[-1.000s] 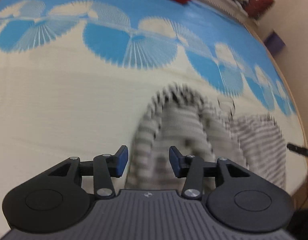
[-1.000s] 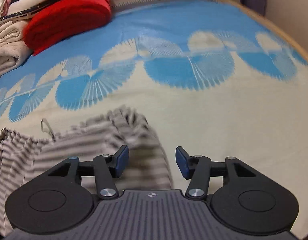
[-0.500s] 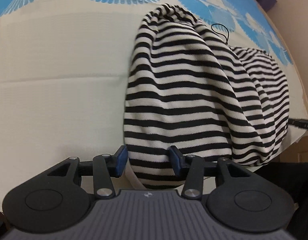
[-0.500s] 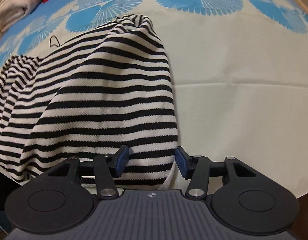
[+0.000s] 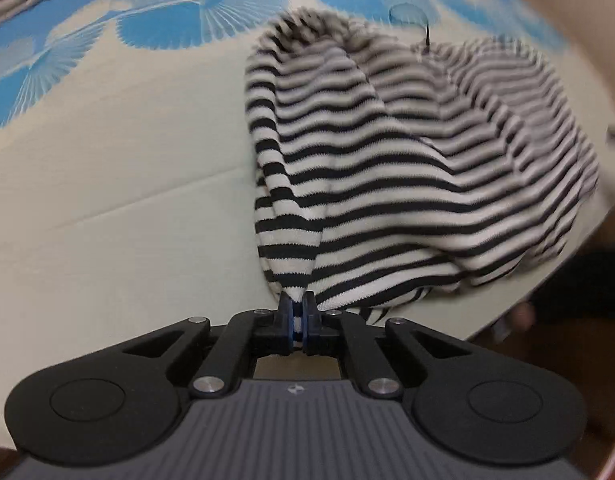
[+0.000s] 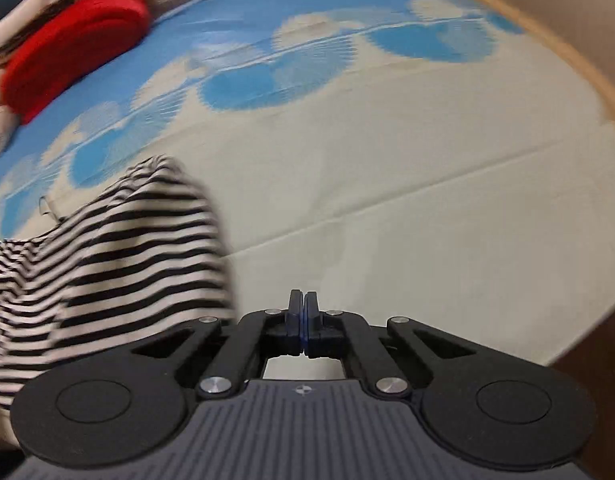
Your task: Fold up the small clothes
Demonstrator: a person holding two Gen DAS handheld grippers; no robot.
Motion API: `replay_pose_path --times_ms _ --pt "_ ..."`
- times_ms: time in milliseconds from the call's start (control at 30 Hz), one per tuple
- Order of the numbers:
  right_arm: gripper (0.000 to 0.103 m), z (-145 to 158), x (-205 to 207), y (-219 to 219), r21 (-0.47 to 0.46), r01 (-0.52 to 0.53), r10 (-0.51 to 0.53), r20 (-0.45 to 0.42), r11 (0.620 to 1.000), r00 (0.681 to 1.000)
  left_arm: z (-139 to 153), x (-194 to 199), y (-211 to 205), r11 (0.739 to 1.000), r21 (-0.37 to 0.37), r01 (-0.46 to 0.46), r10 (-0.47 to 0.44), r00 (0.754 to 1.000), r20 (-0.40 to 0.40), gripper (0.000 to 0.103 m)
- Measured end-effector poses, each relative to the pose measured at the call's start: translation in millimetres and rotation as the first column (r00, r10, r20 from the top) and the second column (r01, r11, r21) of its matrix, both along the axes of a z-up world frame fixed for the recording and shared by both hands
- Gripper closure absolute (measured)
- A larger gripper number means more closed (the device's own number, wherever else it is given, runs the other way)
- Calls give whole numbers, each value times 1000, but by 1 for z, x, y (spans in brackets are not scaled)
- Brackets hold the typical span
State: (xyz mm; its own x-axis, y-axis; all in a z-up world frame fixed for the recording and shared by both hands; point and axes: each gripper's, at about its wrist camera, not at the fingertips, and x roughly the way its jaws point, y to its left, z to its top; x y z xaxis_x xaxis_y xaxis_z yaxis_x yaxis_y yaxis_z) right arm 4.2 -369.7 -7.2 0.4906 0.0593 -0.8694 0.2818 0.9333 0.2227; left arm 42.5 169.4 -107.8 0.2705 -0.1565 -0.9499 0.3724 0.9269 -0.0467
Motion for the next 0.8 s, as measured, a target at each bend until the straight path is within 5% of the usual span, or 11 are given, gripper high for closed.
replay_pose_path --times_ms 67,200,400,467,500,533,633,700,800 --pt "98 -7 6 10 110 -72 75 -26 991 997 7 6 7 996 -55 -75 76 997 11 93" --pt "55 -21 11 32 74 -161 168 -95 984 981 17 14 23 963 -163 -214 217 976 -2 54" --pt "55 -49 12 50 90 -219 233 -197 972 952 -1 19 9 982 -94 -166 158 984 -84 50" --pt "66 -48 12 55 67 -240 248 -185 968 951 -10 19 6 987 -65 -149 144 987 -76 50" --pt "93 -44 13 56 66 -249 256 -166 966 952 -11 19 4 988 -62 -142 137 988 -70 59" --pt "98 -37 14 56 58 -249 254 -129 967 958 -10 17 3 989 -68 -131 127 990 -60 95" --pt "99 3 9 39 52 -196 192 63 979 979 13 10 -5 993 -100 -56 62 996 58 99" --pt "100 23 2 26 24 -155 150 137 988 979 26 10 2 982 -157 -102 119 988 99 99" --pt "103 8 1 32 -221 -230 231 -22 948 973 13 11 14 983 -109 -147 149 989 6 98"
